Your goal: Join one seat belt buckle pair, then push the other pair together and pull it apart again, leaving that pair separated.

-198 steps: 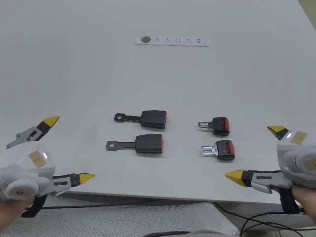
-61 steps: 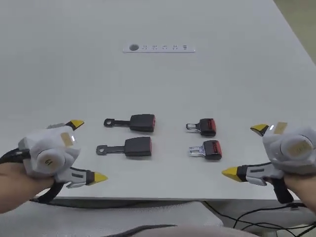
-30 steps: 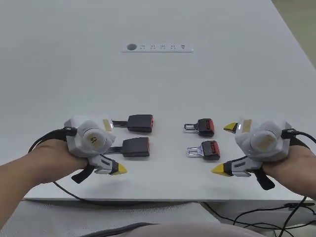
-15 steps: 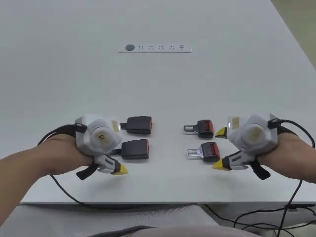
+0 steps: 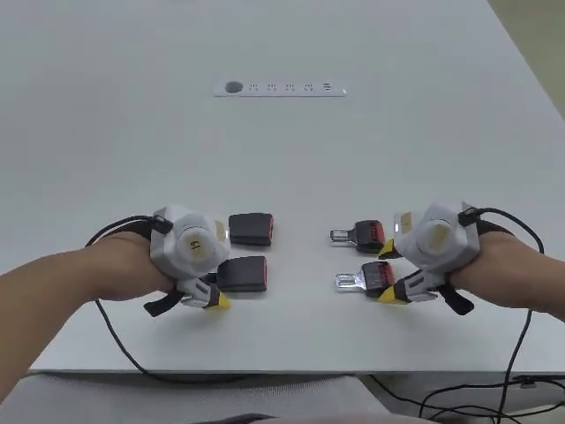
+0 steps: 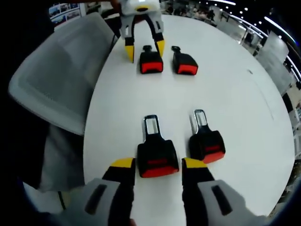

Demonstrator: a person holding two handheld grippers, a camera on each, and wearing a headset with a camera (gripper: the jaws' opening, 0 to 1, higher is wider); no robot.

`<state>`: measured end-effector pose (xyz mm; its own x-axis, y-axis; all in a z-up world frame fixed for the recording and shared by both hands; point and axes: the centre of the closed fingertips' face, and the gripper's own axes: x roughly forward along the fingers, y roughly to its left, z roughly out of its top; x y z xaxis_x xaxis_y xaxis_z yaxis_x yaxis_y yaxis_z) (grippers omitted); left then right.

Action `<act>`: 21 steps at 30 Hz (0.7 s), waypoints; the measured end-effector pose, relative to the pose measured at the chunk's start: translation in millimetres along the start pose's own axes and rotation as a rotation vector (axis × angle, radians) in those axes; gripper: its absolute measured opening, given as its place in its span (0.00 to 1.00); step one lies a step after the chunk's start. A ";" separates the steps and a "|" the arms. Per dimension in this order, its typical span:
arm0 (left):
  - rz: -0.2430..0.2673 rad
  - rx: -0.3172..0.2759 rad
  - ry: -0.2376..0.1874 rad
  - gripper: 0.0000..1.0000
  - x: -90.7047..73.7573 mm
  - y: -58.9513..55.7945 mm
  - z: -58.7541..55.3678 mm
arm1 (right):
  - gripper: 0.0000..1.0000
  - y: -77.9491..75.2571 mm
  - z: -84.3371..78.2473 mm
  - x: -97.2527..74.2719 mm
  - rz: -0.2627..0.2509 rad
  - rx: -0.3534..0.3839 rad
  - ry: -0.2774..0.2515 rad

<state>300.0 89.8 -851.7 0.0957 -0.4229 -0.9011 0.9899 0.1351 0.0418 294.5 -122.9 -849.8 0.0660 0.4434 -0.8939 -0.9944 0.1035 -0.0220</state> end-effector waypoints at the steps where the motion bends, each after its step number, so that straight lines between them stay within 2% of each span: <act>1: -0.006 0.001 0.001 0.45 0.2 -0.4 0.0 | 0.37 1.1 0.1 0.5 0.010 -0.004 0.001; 7: -0.033 -0.006 -0.005 0.42 1.6 0.7 1.9 | 0.35 -0.5 0.6 3.5 0.041 -0.008 0.011; 9: -0.038 -0.010 -0.015 0.40 2.0 1.5 2.4 | 0.35 -0.3 0.3 5.0 0.050 0.011 0.018; 10: -0.040 -0.010 -0.020 0.39 2.1 2.1 2.6 | 0.35 0.4 1.1 5.4 0.055 0.037 0.019; 11: -0.041 -0.010 -0.029 0.35 2.3 2.5 3.3 | 0.34 0.1 2.2 4.5 0.056 0.029 0.017; 13: -0.045 0.017 -0.038 0.33 1.8 1.8 5.0 | 0.34 1.0 2.0 4.0 0.063 0.008 0.026; 21: -0.052 0.038 -0.033 0.33 1.8 0.7 5.1 | 0.34 -0.5 -0.4 4.9 0.069 0.005 0.036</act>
<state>301.4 84.6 -851.0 0.0464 -0.4579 -0.8878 0.9969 0.0782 0.0118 295.2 -121.1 -854.3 -0.0059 0.4177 -0.9086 -0.9960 0.0785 0.0426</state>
